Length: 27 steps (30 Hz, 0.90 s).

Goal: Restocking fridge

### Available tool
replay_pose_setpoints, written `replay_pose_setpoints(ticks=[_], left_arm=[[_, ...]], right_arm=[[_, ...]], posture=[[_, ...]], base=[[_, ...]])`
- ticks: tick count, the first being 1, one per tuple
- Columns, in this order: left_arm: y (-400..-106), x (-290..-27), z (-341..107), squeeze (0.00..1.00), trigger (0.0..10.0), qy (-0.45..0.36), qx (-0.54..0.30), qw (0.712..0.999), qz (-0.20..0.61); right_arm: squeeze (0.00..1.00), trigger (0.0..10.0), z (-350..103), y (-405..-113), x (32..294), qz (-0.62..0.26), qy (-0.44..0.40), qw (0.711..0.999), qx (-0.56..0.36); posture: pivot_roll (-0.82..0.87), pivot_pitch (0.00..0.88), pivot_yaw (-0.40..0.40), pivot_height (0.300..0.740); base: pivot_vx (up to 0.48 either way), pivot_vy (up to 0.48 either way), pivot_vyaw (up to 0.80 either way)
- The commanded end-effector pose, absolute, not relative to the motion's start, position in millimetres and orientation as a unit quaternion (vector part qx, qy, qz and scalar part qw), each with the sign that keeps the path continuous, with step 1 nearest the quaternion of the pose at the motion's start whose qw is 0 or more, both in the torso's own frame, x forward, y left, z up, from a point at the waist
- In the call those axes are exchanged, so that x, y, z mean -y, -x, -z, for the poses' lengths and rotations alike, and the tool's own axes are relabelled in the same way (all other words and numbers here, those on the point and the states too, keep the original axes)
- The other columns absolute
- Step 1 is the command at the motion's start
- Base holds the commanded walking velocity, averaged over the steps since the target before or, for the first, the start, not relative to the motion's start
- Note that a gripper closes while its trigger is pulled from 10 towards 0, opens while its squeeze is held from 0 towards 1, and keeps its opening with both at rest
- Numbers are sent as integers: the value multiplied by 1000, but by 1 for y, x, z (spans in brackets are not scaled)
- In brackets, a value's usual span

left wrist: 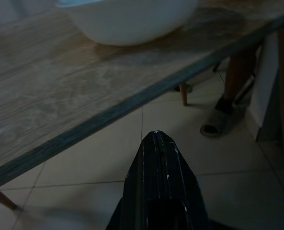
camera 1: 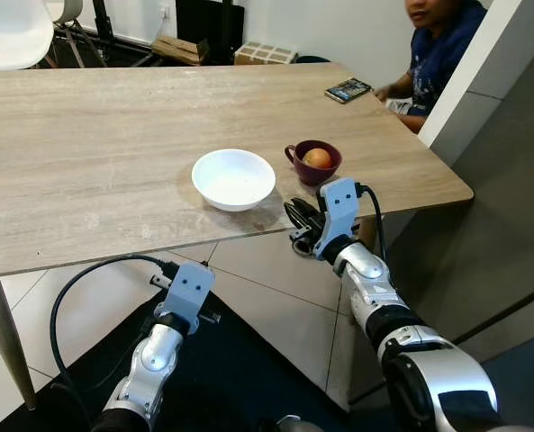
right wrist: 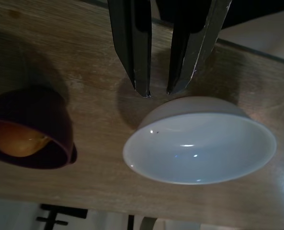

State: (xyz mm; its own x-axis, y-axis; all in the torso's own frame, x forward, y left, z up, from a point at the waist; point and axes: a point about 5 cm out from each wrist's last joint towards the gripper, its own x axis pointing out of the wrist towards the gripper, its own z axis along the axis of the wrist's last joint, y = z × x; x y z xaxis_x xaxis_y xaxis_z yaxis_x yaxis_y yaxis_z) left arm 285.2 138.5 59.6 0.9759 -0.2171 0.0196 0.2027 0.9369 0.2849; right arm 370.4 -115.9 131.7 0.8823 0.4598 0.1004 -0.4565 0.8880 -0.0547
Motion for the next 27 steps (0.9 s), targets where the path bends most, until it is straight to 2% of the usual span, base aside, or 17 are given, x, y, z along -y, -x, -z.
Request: replay_pose_setpoints(ticks=[1, 14, 18, 27], left_arm=[[-286, -136, -60, 0, 10000, -124, 29, 987, 94], [-280, -126, -71, 0, 10000, -140, 56, 982, 114], [-284, -126, -81, 0, 10000, -113, 71, 987, 91], [-279, -128, -81, 0, 10000, -110, 65, 988, 84]], right_arm=[[0, 10000, -126, -368, 121, -214, 3, 976, 51], [0, 10000, -109, -355, 119, -196, 13, 980, 44], [0, 10000, -111, -353, 116, -198, 13, 979, 50], [0, 10000, -112, -353, 116, -193, 18, 980, 49]], posture=[[-42, 49, -87, 740], [-66, 56, -84, 740], [-66, 58, -82, 740], [-67, 63, -82, 740]], base=[[0, 0, 0], [0, 0, 0], [0, 0, 0], [0, 0, 0]])
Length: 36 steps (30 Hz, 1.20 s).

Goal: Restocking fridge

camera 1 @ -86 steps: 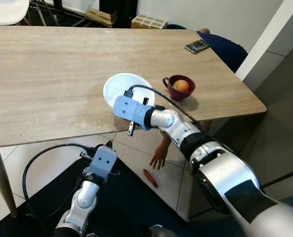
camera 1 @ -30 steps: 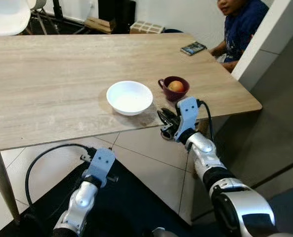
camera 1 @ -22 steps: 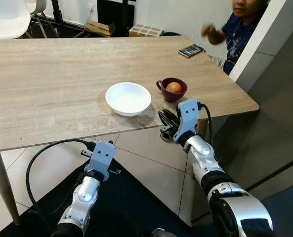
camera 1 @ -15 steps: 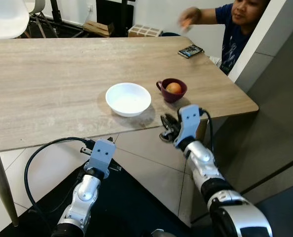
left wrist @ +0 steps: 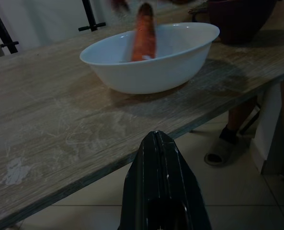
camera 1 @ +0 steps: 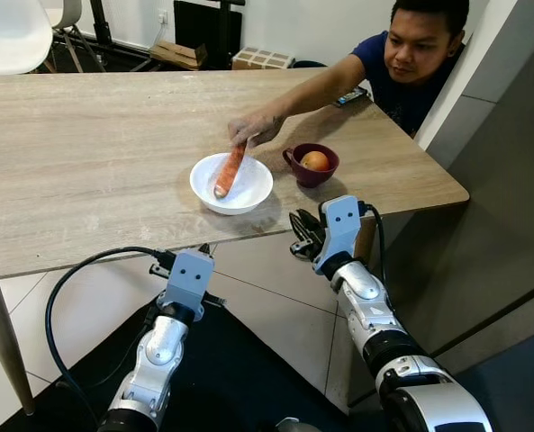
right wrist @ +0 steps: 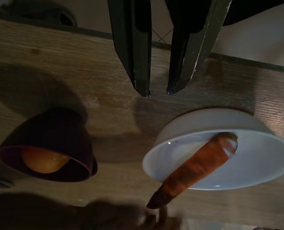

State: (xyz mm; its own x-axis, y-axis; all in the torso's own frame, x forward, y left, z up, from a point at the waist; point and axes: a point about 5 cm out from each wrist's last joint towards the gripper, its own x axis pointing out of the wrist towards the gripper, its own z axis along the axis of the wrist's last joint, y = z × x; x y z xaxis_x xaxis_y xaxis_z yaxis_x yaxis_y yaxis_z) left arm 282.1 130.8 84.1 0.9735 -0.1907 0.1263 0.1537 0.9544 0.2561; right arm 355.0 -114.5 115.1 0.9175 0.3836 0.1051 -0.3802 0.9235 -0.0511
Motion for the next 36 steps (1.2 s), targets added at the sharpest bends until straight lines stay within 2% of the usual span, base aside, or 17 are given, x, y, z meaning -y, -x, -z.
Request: replay_pose_setpoints(ticks=[1, 6, 18, 19, 20, 25, 26, 27, 28, 29, 32, 33, 36], left_arm=[[-277, -131, -80, 0, 10000, -106, 63, 989, 77], [-276, -134, -80, 0, 10000, -106, 62, 990, 75], [-279, -143, -88, 0, 10000, -114, 68, 989, 66], [-279, -145, -87, 0, 10000, -117, 67, 989, 64], [-278, -146, -87, 0, 10000, -119, 66, 989, 63], [-276, -147, -87, 0, 10000, -122, 66, 988, 62], [-275, -146, -88, 0, 10000, -122, 66, 988, 63], [-273, -146, -88, 0, 10000, -122, 66, 988, 63], [-272, -146, -88, 0, 10000, -121, 66, 988, 63], [-270, -145, -87, 0, 10000, -122, 65, 988, 65], [-270, -145, -87, 0, 10000, -122, 65, 988, 65], [-270, -145, -88, 0, 10000, -121, 65, 988, 66], [-269, -144, -89, 0, 10000, -120, 65, 988, 66]], right_arm=[[0, 10000, -112, -353, 116, -192, 20, 980, 51], [0, 10000, -115, -353, 114, -193, 19, 979, 54], [0, 10000, -161, -368, 82, -270, 33, 955, 119], [439, 10000, -167, -369, 75, -297, 49, 945, 127], [1000, 10000, -173, -371, 68, -319, 61, 937, 131], [1000, 10000, -183, -375, 55, -354, 87, 922, 128], [447, 10000, -187, -375, 50, -379, 103, 911, 124], [0, 10000, -190, -376, 44, -403, 123, 899, 117], [0, 10000, -192, -377, 41, -419, 136, 891, 112], [0, 10000, -192, -376, 35, -452, 177, 869, 98], [0, 10000, -192, -376, 35, -458, 186, 864, 94], [0, 10000, -191, -376, 32, -478, 224, 845, 81], [0, 10000, -191, -378, 30, -485, 245, 837, 66]], posture=[[-66, 64, -82, 740], [-65, 69, -80, 740], [-68, 92, -86, 740], [-64, 105, -94, 740], [-63, 114, -97, 740], [-56, 121, -103, 740], [-53, 130, -105, 740], [-52, 132, -103, 740], [-53, 136, -103, 740], [-53, 139, -104, 740], [-53, 139, -104, 740], [-49, 145, -111, 740], [-46, 149, -116, 740]], base=[[0, 0, 0], [0, 0, 0], [0, 0, 0], [0, 0, 0], [0, 0, 0], [0, 0, 0], [0, 0, 0], [0, 0, 0], [0, 0, 0], [0, 0, 0], [0, 0, 0], [0, 0, 0], [0, 0, 0]])
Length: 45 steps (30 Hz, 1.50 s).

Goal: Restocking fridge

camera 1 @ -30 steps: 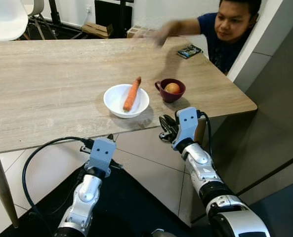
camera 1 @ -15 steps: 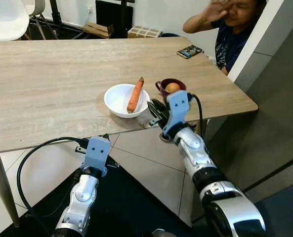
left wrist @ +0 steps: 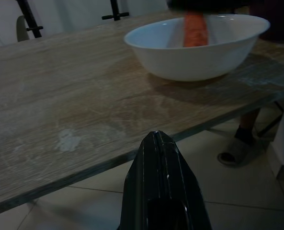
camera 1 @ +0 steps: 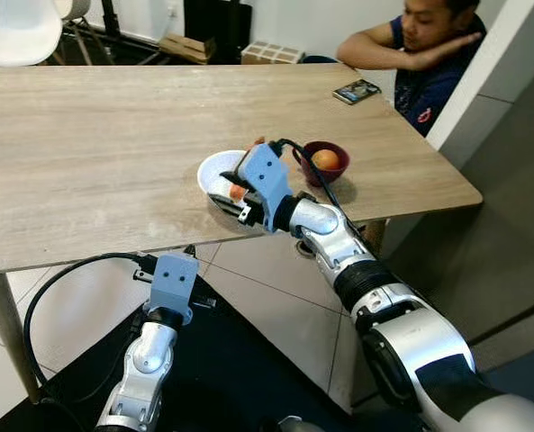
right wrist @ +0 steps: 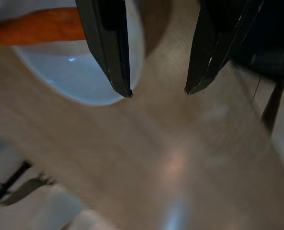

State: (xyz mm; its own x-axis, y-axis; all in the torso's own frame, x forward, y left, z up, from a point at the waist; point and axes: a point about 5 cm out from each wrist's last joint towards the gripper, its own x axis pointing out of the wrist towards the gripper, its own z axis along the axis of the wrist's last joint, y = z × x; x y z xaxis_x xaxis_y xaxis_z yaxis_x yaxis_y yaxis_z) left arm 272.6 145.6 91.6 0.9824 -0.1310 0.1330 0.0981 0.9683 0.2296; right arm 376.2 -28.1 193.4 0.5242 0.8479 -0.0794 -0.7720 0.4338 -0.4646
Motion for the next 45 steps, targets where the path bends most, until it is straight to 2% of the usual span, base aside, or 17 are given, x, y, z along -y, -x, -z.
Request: replay_pose_setpoints(ticks=[1, 10, 14, 15, 18, 19, 20, 21, 25, 29, 33, 35, 36, 37, 38, 45], left_arm=[[-269, -144, -89, 0, 10000, -120, 65, 988, 66], [-267, -142, -95, 0, 10000, -119, 72, 988, 66], [-263, -142, -98, 0, 10000, -122, 76, 988, 65], [-262, -142, -98, 0, 10000, -123, 76, 987, 65], [-260, -142, -99, 0, 10000, -125, 75, 987, 64], [-259, -142, -100, 0, 10000, -126, 75, 987, 64], [-259, -142, -100, 0, 10000, -126, 75, 987, 64], [-258, -142, -100, 0, 10000, -126, 75, 987, 64], [-257, -142, -101, 0, 10000, -126, 74, 987, 63], [-257, -142, -101, 0, 10000, -128, 72, 987, 64], [-258, -140, -103, 0, 10000, -136, 72, 985, 78], [-258, -140, -103, 0, 10000, -136, 72, 985, 78], [-259, -140, -103, 0, 10000, -136, 70, 985, 82], [-259, -140, -103, 0, 10000, -136, 70, 985, 82], [-259, -140, -102, 0, 10000, -136, 68, 985, 85], [-258, -139, -101, 0, 10000, -135, 63, 985, 92]], right_arm=[[0, 10000, -191, -378, 30, -485, 245, 837, 66], [0, 10000, -189, -381, 23, -483, 269, 833, 27], [24, 10000, -194, -384, 17, -460, 261, 848, 24], [1000, 10000, -194, -385, 17, -454, 259, 852, 22], [1000, 10000, -197, -388, 18, -432, 254, 865, 22], [725, 10000, -201, -389, 18, -421, 243, 874, 26], [725, 10000, -201, -389, 18, -421, 243, 874, 26], [0, 10000, -202, -390, 18, -417, 235, 877, 28], [0, 10000, -208, -393, 20, -405, 218, 887, 36], [0, 10000, -206, -393, 21, -404, 235, 884, 28], [0, 10000, -197, -393, 24, -414, 323, 851, -11], [0, 10000, -196, -393, 24, -417, 333, 846, -16], [0, 10000, -194, -391, 23, -432, 364, 824, -29], [0, 10000, -194, -391, 23, -432, 364, 824, -29], [0, 10000, -194, -391, 23, -438, 388, 810, -32], [0, 10000, -196, -392, 24, -445, 425, 787, -49]], posture=[[-46, 149, -116, 740], [-28, 159, -131, 740], [-7, 180, -149, 740], [-2, 183, -152, 740], [5, 188, -157, 740], [7, 189, -159, 740], [7, 189, -159, 740], [7, 189, -159, 740], [12, 191, -157, 740], [13, 191, -153, 740], [16, 188, -150, 740], [16, 188, -150, 740], [15, 187, -148, 740], [15, 187, -148, 740], [14, 187, -146, 740], [15, 185, -148, 740]], base=[[0, 0, 0], [0, 0, 0], [0, 0, 0], [0, 0, 0], [0, 0, 0], [0, 0, 0], [0, 0, 0], [0, 0, 0], [0, 0, 0], [0, 0, 0], [0, 0, 0], [0, 0, 0], [0, 0, 0], [0, 0, 0], [0, 0, 0], [0, 0, 0]])
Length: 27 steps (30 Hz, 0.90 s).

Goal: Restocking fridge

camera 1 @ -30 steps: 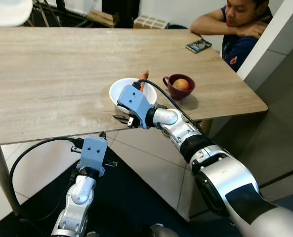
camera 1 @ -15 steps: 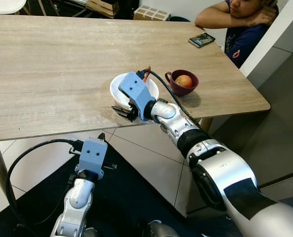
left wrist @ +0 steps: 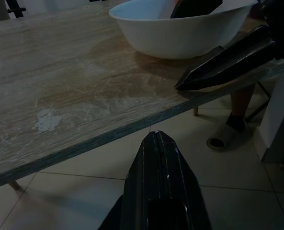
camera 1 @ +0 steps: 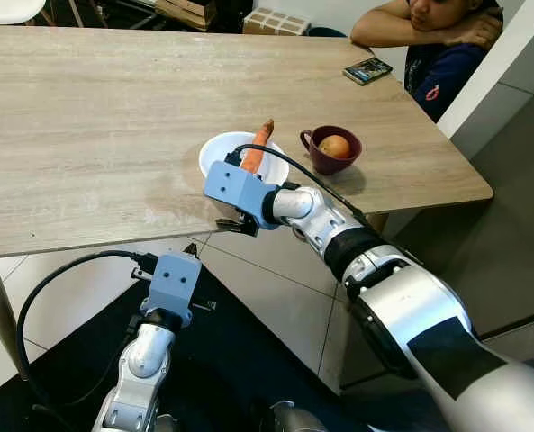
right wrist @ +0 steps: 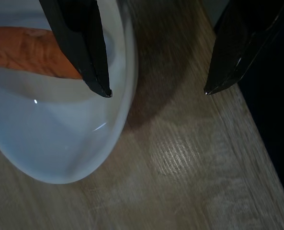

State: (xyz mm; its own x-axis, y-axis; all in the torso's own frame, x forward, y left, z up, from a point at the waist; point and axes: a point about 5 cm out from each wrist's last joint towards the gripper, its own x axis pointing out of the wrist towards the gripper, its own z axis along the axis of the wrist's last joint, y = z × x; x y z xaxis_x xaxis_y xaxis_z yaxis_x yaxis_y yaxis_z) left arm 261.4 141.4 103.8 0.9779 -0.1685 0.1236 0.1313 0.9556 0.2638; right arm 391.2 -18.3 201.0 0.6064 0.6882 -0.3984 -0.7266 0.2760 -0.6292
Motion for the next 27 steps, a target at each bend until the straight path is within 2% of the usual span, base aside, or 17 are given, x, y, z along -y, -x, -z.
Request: replay_pose_setpoints(ticks=[1, 7, 9, 13, 17, 20, 27], left_arm=[[-258, -139, -101, 0, 10000, -135, 63, 985, 92], [-258, -138, -100, 0, 10000, -131, 60, 985, 95], [-258, -137, -100, 0, 10000, -129, 59, 985, 98], [-258, -137, -100, 0, 10000, -129, 58, 985, 99], [-259, -136, -100, 0, 10000, -127, 58, 985, 104], [-259, -135, -101, 0, 10000, -127, 57, 985, 106], [-259, -135, -101, 0, 10000, -128, 58, 984, 110]], right_arm=[[0, 10000, -196, -392, 24, -445, 425, 787, -49], [0, 10000, -197, -393, 30, -456, 432, 774, -81], [0, 10000, -195, -391, 34, -485, 433, 752, -109], [0, 10000, -193, -389, 36, -508, 418, 742, -132], [0, 10000, -191, -384, 42, -556, 394, 710, -177], [0, 10000, -192, -383, 45, -568, 394, 697, -187], [0, 10000, -199, -385, 47, -569, 402, 694, -183]], posture=[[15, 185, -148, 740], [16, 181, -154, 740], [14, 180, -154, 740], [14, 180, -154, 740], [13, 179, -152, 740], [12, 181, -150, 740], [11, 182, -148, 740]], base=[[0, 0, 0], [0, 0, 0], [0, 0, 0], [0, 0, 0], [0, 0, 0], [0, 0, 0], [0, 0, 0]])
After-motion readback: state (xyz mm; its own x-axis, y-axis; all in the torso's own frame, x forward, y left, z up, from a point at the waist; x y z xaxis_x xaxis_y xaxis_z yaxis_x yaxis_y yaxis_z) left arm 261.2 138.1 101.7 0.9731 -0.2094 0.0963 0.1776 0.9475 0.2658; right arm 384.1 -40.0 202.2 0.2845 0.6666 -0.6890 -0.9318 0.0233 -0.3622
